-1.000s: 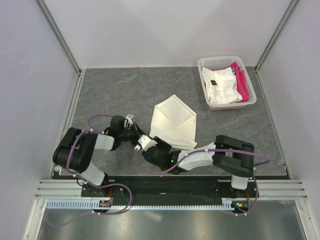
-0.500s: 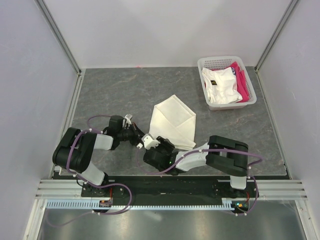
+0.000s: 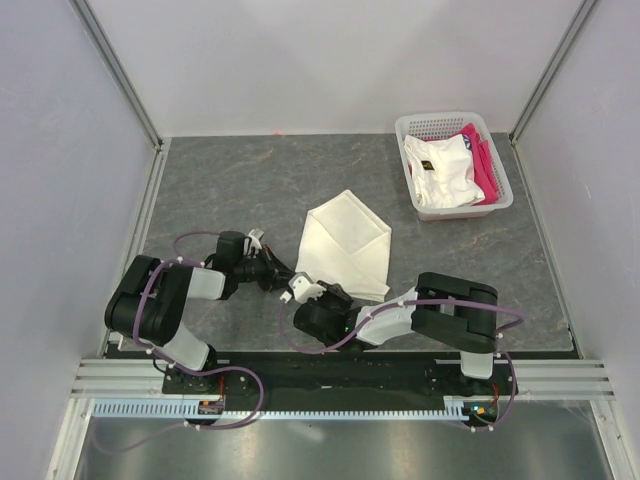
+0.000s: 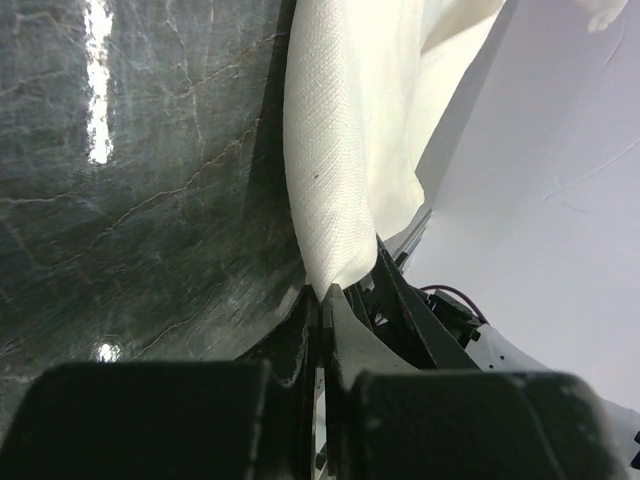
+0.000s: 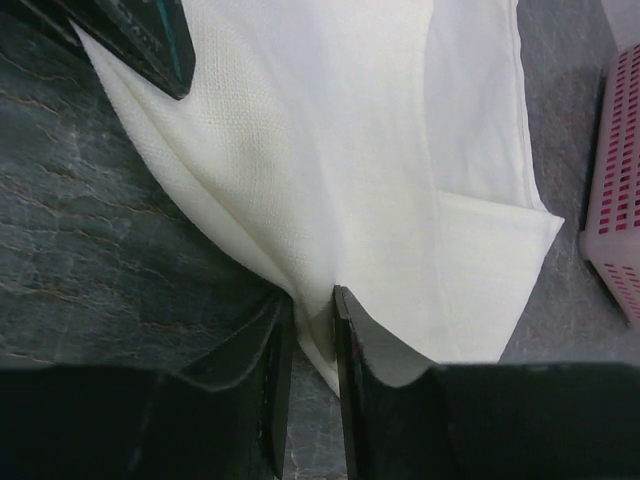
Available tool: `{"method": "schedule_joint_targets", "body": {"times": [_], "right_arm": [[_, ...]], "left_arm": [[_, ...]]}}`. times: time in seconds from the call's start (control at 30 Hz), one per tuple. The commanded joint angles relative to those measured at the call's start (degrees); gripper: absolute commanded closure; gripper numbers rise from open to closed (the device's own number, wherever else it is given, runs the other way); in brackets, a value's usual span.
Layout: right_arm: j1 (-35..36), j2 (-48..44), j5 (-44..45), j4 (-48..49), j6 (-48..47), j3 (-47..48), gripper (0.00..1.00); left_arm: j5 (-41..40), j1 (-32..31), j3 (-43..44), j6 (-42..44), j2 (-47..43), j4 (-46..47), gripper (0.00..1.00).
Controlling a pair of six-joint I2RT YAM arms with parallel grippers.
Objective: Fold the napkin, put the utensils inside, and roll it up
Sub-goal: Roll the napkin with the utensil
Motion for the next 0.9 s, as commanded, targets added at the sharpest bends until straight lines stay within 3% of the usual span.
{"method": "schedule_joint_targets", "body": {"times": [0.0, 0.03, 0.17, 0.27, 0.37, 0.53, 0.87], "right_arm": [[-0.36, -0.82, -4.36, 1.86, -3.35, -1.10, 0.74], [-0.62, -1.17, -5.42, 1.86, -3.70, -1.19, 0.76], [-3.08, -2.75, -12.01, 0.20, -4.58, -1.54, 0.81], [-5.80, -4.69, -18.69, -2.08, -5.20, -1.19, 0.84], [-9.48, -6.88, -25.80, -5.59, -5.99, -0.31, 0.90], [-14.76, -8.29, -38.55, -13.07, -5.20, 3.89, 1.00], [-24.87, -7.33, -66.58, -27.93, 1.99, 13.57, 1.00]], "left_arm": [[1.85, 0.33, 0.93, 2.42, 0.29, 0.45, 0.95], [1.50, 0.33, 0.75, 2.68, 0.21, 0.45, 0.91], [-1.23, 0.33, -0.13, 4.09, -2.59, 0.45, 0.59], [-5.00, 0.42, -1.09, 5.58, -4.97, -0.52, 0.41], [-9.04, 0.42, -2.93, 6.99, -7.96, -0.78, 0.31], [-15.10, 0.42, -5.57, 10.85, -13.32, -0.87, 0.25], [-23.03, -0.45, -7.95, 22.27, -25.63, -2.63, 0.22]]}}
